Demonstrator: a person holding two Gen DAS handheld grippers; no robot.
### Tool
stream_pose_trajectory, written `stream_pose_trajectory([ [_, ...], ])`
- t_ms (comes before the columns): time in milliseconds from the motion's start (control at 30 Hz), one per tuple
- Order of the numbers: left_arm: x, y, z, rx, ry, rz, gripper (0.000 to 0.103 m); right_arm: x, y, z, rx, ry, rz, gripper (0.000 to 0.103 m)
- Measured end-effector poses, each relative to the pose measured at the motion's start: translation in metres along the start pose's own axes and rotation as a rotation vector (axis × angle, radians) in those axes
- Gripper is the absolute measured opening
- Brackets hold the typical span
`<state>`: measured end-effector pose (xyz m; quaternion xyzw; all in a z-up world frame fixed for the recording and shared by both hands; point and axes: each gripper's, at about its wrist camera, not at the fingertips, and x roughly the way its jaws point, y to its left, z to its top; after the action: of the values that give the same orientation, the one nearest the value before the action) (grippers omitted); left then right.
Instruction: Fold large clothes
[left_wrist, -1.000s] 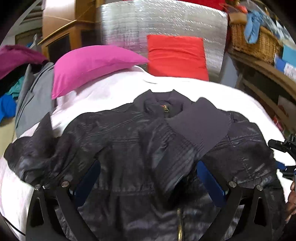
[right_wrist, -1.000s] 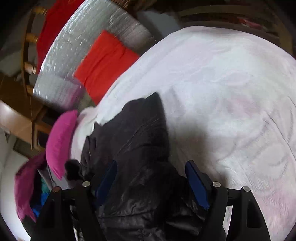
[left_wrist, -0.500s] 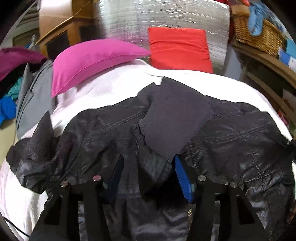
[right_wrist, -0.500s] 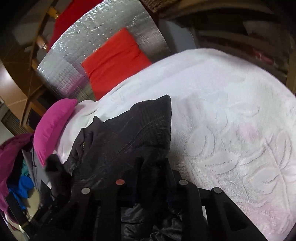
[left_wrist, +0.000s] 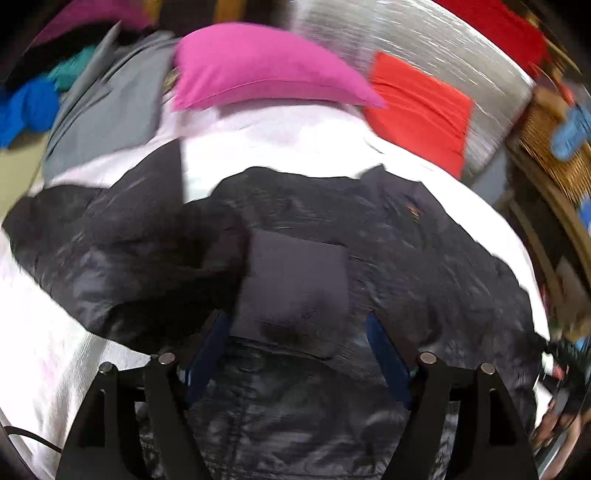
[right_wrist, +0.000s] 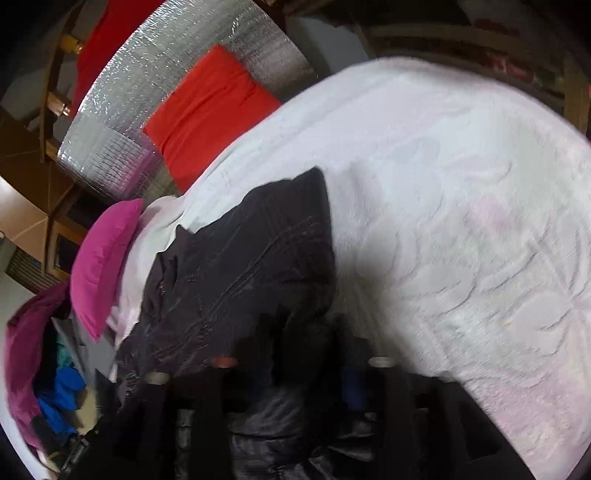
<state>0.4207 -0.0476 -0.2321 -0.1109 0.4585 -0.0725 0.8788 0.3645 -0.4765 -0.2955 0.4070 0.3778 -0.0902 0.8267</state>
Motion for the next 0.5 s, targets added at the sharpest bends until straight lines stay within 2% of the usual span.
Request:
stream_pose_trajectory([
  [33, 0.005, 0.004, 0.002, -0.029, 0.012, -0.008, 0.079, 0.003, 0.0, -0.001, 0.012, 0.01, 0.012, 0.076],
  [133, 0.022, 0.007, 0.003, -0.06, 0.051, -0.027, 0.078, 0.007, 0.007, -0.004, -0.028, -0.006, -0.009, 0.074],
  [167, 0.028, 0.005, 0.004, -0.06, 0.056, -0.021, 0.078, 0.008, 0.01, -0.005, -0.051, -0.007, -0.027, 0.064],
  [200, 0.031, 0.004, 0.004, -0.061, 0.057, -0.018, 0.072, 0.011, 0.013, -0.007, -0.082, -0.002, -0.059, 0.056],
  [233, 0.035, 0.003, 0.004, -0.065, 0.056, -0.014, 0.065, 0.015, 0.016, -0.009, -0.11, 0.01, -0.092, 0.042],
  [267, 0.039, 0.001, 0.005, -0.069, 0.054, 0.011, 0.05, 0.016, 0.018, -0.01, -0.124, 0.008, -0.105, 0.038],
  [300, 0.04, 0.002, 0.005, -0.069, 0.05, 0.027, 0.041, 0.014, 0.02, -0.011, -0.137, -0.007, -0.11, 0.035],
  [333, 0.042, 0.0, 0.005, -0.069, 0.044, 0.033, 0.037, 0.01, 0.021, -0.01, -0.148, -0.027, -0.114, 0.029],
  [367, 0.041, 0.0, 0.005, -0.071, 0.042, 0.03, 0.028, 0.001, 0.025, -0.009, -0.163, -0.075, -0.117, 0.026],
  [433, 0.034, -0.006, 0.006, -0.063, 0.018, 0.008, 0.023, -0.014, 0.029, -0.007, -0.183, -0.145, -0.12, 0.022],
  [500, 0.029, -0.014, 0.006, -0.031, -0.01, 0.025, 0.024, -0.022, 0.029, -0.004, -0.193, -0.196, -0.145, 0.019],
])
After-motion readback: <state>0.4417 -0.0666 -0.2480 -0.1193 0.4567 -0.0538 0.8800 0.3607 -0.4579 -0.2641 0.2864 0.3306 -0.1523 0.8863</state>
